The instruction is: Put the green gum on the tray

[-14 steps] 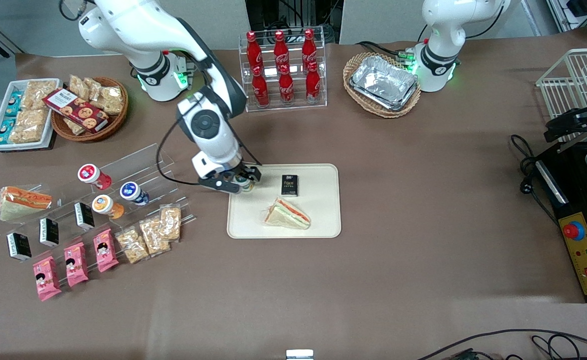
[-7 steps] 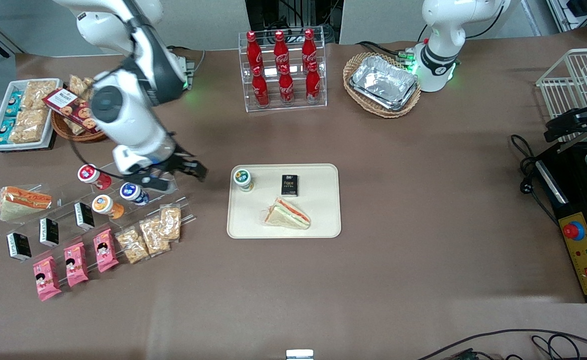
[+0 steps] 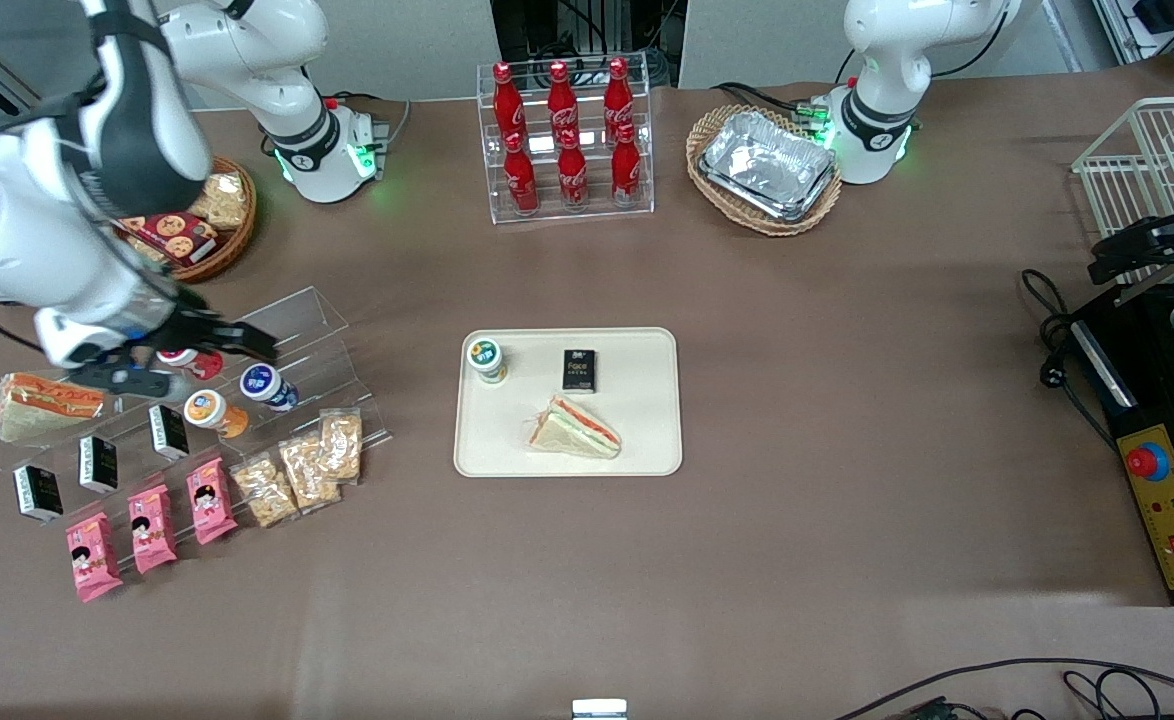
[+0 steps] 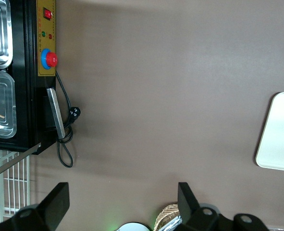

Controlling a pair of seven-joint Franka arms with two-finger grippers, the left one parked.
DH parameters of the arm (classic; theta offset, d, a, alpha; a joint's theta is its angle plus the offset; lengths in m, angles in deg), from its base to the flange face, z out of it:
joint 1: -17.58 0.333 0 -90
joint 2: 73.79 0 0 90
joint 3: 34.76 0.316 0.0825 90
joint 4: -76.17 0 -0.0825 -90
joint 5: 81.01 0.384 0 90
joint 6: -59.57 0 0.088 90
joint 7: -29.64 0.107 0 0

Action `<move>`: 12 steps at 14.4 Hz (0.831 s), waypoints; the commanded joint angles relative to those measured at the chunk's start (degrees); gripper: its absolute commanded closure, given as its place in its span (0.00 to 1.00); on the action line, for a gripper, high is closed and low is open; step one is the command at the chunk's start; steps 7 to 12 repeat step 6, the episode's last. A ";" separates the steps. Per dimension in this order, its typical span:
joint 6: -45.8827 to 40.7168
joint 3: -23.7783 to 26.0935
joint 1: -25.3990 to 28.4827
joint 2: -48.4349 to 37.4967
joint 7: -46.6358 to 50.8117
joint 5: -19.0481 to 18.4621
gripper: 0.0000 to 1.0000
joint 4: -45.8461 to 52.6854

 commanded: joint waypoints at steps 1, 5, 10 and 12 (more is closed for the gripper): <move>-4.56 0.58 -3.86 0.66 -2.33 0.52 0.00 6.03; -8.36 0.58 -4.92 2.43 -2.24 0.52 0.00 10.00; -8.36 0.58 -4.92 2.69 -2.16 0.52 0.00 10.00; -8.36 0.58 -4.92 2.69 -2.16 0.52 0.00 10.00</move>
